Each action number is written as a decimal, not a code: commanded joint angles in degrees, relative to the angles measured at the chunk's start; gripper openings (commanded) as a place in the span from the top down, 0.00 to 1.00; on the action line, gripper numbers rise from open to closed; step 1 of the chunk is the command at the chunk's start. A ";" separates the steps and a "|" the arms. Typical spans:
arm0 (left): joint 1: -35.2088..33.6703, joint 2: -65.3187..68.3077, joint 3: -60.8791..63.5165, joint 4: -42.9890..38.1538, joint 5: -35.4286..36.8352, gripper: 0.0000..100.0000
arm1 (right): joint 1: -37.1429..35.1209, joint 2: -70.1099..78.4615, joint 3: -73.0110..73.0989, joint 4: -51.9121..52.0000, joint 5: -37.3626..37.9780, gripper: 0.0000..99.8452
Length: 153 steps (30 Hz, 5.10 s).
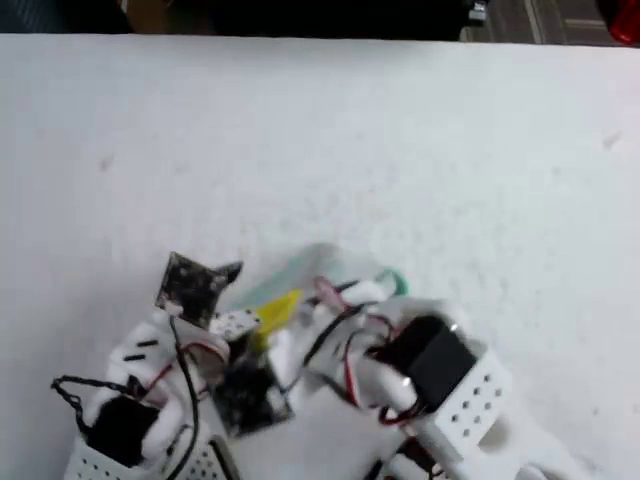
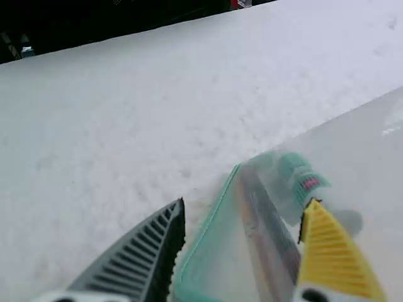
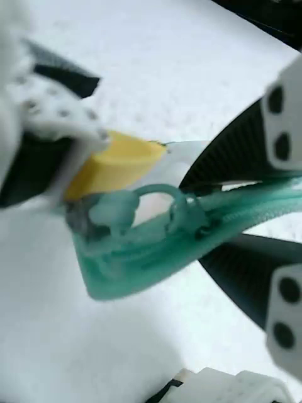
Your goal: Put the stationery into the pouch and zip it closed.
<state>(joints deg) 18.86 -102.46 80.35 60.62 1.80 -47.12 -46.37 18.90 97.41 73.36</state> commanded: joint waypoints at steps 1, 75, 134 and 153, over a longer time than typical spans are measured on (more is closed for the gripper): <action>1.36 0.48 -7.30 5.80 -0.70 0.69 | 4.97 -0.48 -3.60 1.01 -0.35 0.99; -3.03 0.40 -26.90 12.13 2.20 0.73 | 15.60 -0.84 0.44 -23.87 -30.86 0.99; -2.07 0.48 -29.19 17.49 -20.48 0.72 | 13.05 -0.92 3.16 -21.85 -22.33 0.99; 12.35 0.48 -20.84 8.79 -23.12 0.72 | 2.15 -6.99 -9.76 -3.56 -2.81 0.99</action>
<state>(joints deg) 27.47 -102.55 59.52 72.04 -21.14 -43.43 -52.44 13.10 93.36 68.26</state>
